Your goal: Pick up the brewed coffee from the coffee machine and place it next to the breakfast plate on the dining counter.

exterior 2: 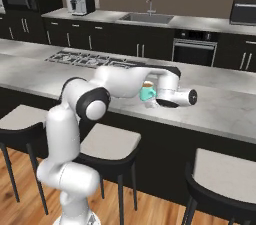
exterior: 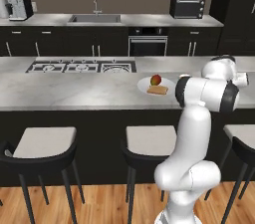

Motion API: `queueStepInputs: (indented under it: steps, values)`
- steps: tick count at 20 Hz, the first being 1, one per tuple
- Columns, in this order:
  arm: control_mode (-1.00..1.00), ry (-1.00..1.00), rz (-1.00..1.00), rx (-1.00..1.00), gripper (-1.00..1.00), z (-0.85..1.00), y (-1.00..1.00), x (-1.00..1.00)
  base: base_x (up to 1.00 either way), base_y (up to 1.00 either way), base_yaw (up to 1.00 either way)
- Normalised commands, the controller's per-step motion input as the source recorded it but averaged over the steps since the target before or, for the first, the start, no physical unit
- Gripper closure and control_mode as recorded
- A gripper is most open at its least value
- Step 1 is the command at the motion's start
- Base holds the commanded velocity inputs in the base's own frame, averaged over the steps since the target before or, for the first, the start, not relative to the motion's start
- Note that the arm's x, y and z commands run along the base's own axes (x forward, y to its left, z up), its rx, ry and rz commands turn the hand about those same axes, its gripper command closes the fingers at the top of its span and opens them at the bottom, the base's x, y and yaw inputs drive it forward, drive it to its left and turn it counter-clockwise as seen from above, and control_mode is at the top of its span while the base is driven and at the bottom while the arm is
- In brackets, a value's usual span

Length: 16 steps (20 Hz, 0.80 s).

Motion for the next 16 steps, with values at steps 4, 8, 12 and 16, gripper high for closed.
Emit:
queueStepInputs:
  steps: [4, 8, 12, 16]
  values:
    - [-1.00, 0.00, 0.11, 0.00, -1.00, 0.00, -0.30, 0.00, 0.00, 0.00, 0.00]
    - [-1.00, -0.02, 0.11, 0.00, -1.00, 0.01, -0.22, 0.00, 0.00, 0.00, 0.00]
    - [-1.00, -0.07, 0.09, 0.00, -1.00, 0.30, -0.23, -0.15, 0.00, 0.00, 0.00]
    - [-1.00, -0.11, 0.04, 0.01, -1.00, 0.89, -0.13, -0.76, 0.00, 0.00, 0.00]
